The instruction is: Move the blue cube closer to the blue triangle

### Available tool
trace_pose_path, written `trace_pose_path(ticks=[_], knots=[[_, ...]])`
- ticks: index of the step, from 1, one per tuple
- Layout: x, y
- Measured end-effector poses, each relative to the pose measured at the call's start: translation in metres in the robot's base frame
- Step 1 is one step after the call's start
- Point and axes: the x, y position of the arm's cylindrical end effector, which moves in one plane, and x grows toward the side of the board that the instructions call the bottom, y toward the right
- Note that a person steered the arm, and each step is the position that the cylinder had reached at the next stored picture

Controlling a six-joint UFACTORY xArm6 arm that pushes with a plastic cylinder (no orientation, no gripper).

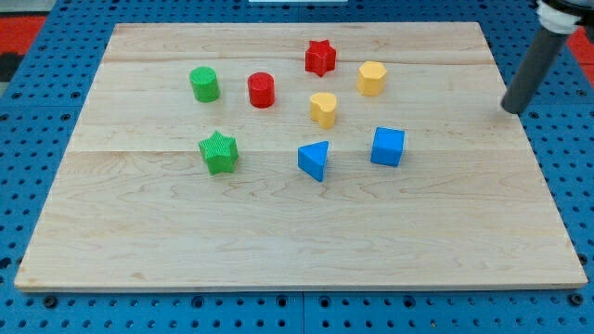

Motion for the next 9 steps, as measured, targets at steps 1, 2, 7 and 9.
trace_pose_path(ticks=[1,2,7,9], knots=[[-0.003,-0.047],[-0.005,-0.062],[-0.005,-0.07],[0.047,-0.072]])
